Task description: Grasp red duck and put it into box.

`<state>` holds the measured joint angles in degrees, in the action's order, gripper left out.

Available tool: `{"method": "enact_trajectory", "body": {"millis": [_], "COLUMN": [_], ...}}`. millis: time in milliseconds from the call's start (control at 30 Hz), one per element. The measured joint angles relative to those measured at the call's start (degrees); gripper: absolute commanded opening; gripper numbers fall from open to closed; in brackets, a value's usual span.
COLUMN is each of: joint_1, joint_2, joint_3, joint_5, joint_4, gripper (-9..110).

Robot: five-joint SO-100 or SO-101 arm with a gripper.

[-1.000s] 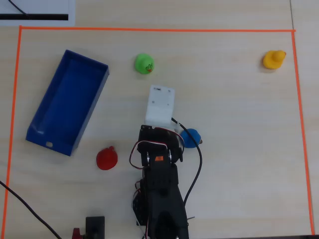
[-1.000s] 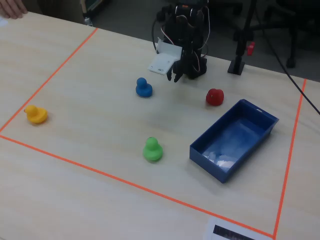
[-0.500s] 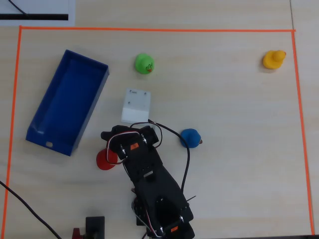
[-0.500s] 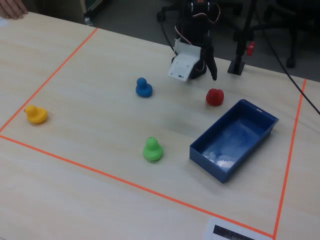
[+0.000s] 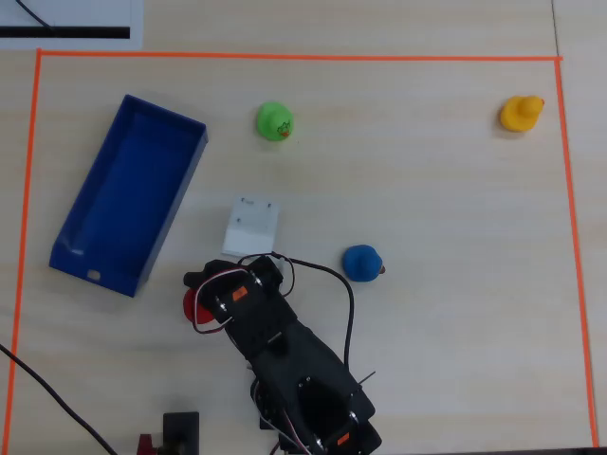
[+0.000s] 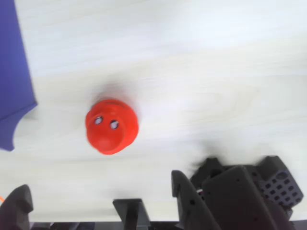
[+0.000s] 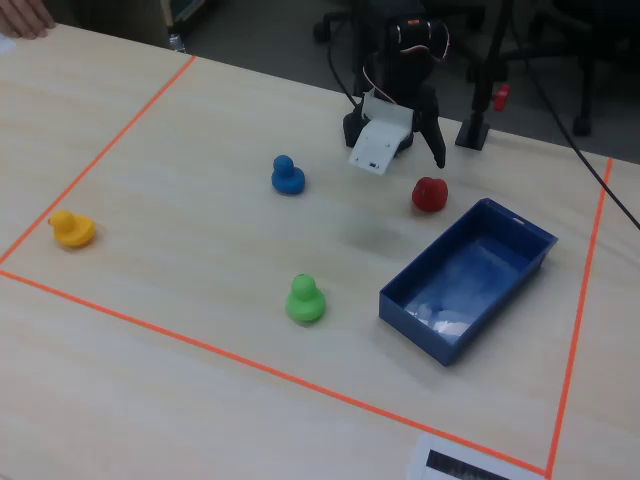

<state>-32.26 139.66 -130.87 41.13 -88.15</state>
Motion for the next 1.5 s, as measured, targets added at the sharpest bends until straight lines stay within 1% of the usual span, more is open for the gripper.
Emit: {"method": "enact_trajectory", "body": {"millis": [100,333,600,867,1067,1333,1500], "joint_1": [-2.46,-6.68,-7.21,-10.02,-11.60,-11.78,-12.57], "joint_2": [-2.37,-6.33,-7.38,-9.23,-9.40,-13.10,-13.10], "joint_3": [0.00,-3.69,-6.24,-11.60,-11.69,-14.50,-15.29], "joint_5": [-1.58,-4.92,-5.89,-6.42,-7.12,-7.29,-7.56], "joint_4": [0.53,7.12,12.04,16.44,17.84,24.35,25.49], "gripper": [39,40,39,39,39,39,39]}}
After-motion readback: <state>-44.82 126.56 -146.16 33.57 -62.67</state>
